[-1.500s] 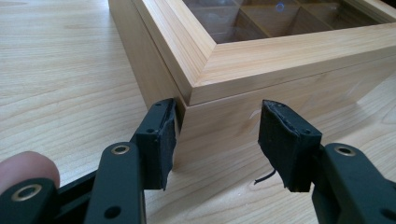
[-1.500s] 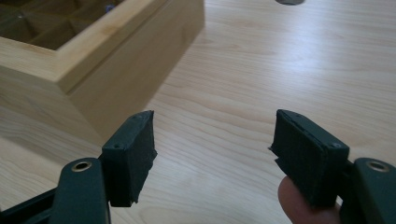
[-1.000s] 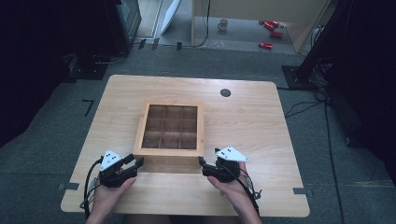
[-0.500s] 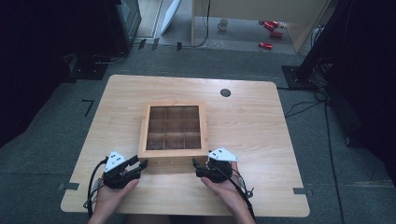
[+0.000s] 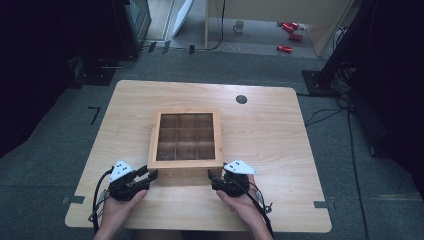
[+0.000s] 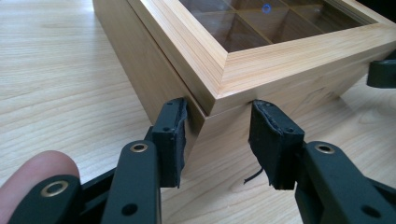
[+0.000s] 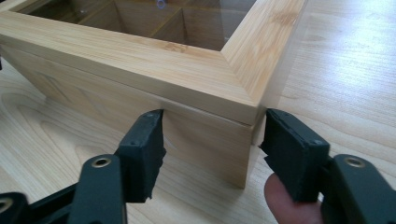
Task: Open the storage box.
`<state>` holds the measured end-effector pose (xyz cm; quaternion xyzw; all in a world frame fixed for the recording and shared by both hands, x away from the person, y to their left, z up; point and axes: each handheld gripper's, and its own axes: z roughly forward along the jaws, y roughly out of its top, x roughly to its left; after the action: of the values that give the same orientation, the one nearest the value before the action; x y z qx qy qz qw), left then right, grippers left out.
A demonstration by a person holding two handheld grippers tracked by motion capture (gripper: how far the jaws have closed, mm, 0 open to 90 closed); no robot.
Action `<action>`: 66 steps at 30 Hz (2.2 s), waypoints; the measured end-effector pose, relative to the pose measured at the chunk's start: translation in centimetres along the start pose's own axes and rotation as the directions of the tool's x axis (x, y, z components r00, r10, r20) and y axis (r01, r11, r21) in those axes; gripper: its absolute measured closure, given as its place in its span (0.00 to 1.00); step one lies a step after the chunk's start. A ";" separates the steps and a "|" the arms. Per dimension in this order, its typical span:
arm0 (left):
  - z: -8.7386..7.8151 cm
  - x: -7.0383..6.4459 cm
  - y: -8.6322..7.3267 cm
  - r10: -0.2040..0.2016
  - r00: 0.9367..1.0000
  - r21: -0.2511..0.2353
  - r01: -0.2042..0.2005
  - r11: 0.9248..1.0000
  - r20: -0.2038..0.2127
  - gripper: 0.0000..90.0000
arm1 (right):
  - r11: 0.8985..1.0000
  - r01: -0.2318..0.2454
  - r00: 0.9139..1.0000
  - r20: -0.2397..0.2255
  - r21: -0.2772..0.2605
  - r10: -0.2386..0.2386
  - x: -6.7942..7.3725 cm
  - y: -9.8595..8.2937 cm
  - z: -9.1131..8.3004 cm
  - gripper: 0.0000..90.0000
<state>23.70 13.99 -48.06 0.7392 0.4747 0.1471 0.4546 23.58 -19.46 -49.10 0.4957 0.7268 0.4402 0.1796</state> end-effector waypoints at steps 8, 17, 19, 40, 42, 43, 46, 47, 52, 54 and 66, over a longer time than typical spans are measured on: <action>-0.2 0.2 0.2 -0.006 1.000 -0.010 0.006 1.000 0.008 0.65 | 0.999 -0.007 0.999 -0.049 -0.040 0.005 -0.4 0.7 -0.7 0.46; -0.5 0.2 0.6 -0.025 0.999 -0.032 0.026 0.999 0.019 0.65 | 0.999 0.023 0.999 -0.037 -0.027 -0.024 -0.4 0.8 -0.5 0.48; -0.5 0.2 0.6 -0.027 0.999 -0.035 0.028 0.999 0.020 0.65 | 0.999 0.018 0.999 -0.036 -0.037 -0.019 -0.5 0.9 -0.6 0.48; -2.2 4.5 -1.7 -0.013 0.984 0.024 0.018 1.000 -0.177 0.42 | 0.989 0.102 0.995 -0.006 -0.105 -0.103 0.1 3.3 -1.9 0.45; -2.2 5.0 -2.2 -0.007 0.981 0.052 0.018 0.998 -0.192 0.41 | 0.987 0.112 0.994 -0.001 -0.112 -0.113 0.1 3.8 -2.1 0.43; -2.1 5.3 -2.5 -0.005 0.979 0.065 0.019 0.998 -0.204 0.40 | 0.987 0.115 0.993 -0.002 -0.116 -0.116 0.1 4.1 -2.2 0.42; -1.9 5.6 -3.1 0.004 0.974 0.104 0.020 0.994 -0.225 0.40 | 0.983 0.136 0.991 0.006 -0.124 -0.136 0.0 5.0 -2.3 0.41; -1.8 5.6 -3.2 0.013 0.973 0.116 0.014 0.993 -0.231 0.39 | 0.982 0.143 0.990 0.007 -0.127 -0.143 0.0 5.3 -2.4 0.41; -1.2 5.4 -3.6 0.053 0.968 0.153 -0.015 0.988 -0.246 0.37 | 0.970 0.185 0.983 0.020 -0.159 -0.184 -0.1 7.3 -2.7 0.37; -1.1 5.2 -3.6 0.079 0.964 0.159 -0.039 0.987 -0.254 0.37 | 0.966 0.192 0.981 0.020 -0.173 -0.191 -0.3 8.2 -2.9 0.36; -1.0 5.1 -3.8 0.083 0.962 0.151 -0.045 0.988 -0.259 0.35 | 0.952 0.194 0.980 -0.006 -0.235 -0.201 -2.1 13.0 -2.8 0.35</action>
<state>23.46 19.26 -51.68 0.7586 0.5163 0.2247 0.3278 29.84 -21.05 -37.33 0.3895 0.7184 0.5098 0.2689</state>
